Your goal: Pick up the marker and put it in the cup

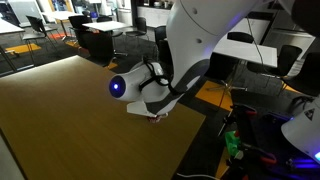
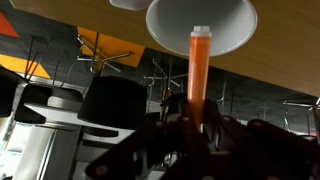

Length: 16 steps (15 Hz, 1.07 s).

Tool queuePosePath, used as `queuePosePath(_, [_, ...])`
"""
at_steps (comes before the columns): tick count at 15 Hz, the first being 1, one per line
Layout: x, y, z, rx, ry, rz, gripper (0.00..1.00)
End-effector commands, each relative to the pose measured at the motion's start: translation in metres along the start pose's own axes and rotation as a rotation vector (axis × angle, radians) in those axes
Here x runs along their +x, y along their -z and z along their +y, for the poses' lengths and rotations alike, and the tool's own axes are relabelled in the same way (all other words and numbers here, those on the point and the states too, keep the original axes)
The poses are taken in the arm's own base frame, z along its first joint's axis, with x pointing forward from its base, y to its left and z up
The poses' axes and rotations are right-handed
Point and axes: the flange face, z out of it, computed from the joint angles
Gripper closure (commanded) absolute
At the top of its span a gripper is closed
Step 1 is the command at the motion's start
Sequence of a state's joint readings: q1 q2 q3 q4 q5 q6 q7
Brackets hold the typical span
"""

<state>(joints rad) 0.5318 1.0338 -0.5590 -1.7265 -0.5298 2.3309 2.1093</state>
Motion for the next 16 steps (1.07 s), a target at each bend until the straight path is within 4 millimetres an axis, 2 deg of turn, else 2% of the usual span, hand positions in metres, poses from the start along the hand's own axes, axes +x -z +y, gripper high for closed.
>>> queuePosePath(1, [-0.008, -0.004, -0.011, -0.009, 0.004, 0.013, 0.72])
queuePosePath(2, [-0.009, -0.004, -0.012, -0.006, 0.008, 0.012, 0.56])
queuePosePath(6, [-0.013, 0.001, -0.016, 0.014, 0.022, 0.016, 0.27])
queuePosePath(10, [-0.006, 0.02, -0.011, 0.061, 0.013, 0.044, 0.0])
queuePosePath(16, [0.018, 0.059, 0.002, 0.118, -0.079, 0.13, 0.0])
